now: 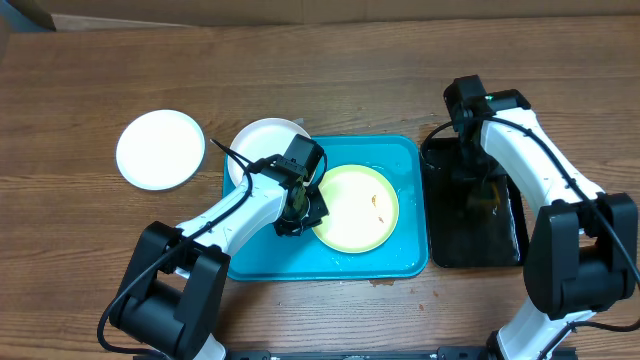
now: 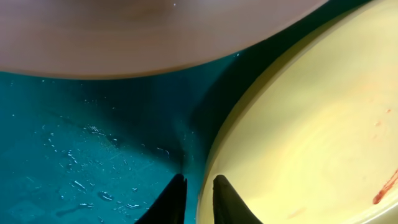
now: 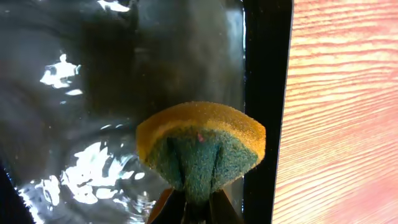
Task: Clean dirty plates on tray and stack at the side
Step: 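Lift the sponge and move it over the yellow plate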
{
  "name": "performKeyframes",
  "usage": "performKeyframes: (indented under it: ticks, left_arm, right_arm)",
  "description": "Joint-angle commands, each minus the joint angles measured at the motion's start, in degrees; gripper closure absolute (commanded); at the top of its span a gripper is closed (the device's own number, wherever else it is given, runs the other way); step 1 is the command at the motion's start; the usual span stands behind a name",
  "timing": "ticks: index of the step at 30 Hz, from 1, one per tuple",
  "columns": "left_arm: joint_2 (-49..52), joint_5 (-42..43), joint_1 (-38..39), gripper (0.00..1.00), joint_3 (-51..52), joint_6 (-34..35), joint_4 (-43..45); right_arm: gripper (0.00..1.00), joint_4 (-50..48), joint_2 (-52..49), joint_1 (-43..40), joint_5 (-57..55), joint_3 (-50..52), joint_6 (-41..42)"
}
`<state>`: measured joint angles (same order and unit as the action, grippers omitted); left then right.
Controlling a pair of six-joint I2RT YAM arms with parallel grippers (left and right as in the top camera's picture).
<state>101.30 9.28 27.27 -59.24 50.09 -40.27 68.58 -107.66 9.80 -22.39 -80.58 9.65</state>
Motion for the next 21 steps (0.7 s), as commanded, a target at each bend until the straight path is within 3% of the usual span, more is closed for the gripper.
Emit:
performKeyframes:
  ticks: [1,4,9,13,17,21]
  left_arm:
    - [0.57,0.22,-0.37,0.84,-0.55,0.96,0.07]
    - [0.57,0.28,-0.37,0.96,-0.55,1.81,0.07]
    - [0.57,1.16,-0.35,0.96,-0.55,4.48,0.04]
    - [0.57,2.69,-0.35,0.89,-0.55,5.31,0.09]
    - [0.59,2.78,-0.35,0.96,-0.55,5.25,0.07]
    - [0.59,2.78,-0.35,0.96,-0.55,5.25,0.07]
  right_arm:
    - [0.96,-0.11,0.50,0.48,-0.70,-1.20,-1.84]
    - [0.96,1.14,0.50,0.94,-0.70,-2.89,-1.84]
    - [0.96,4.09,0.50,4.09,-0.63,-7.63,-1.81]
    - [0.96,4.61,0.50,8.11,1.40,-10.71,-1.79]
    - [0.96,2.78,0.50,12.66,10.10,-11.58,-1.53]
    - [0.96,2.40,0.48,17.18,13.60,-11.41,2.45]
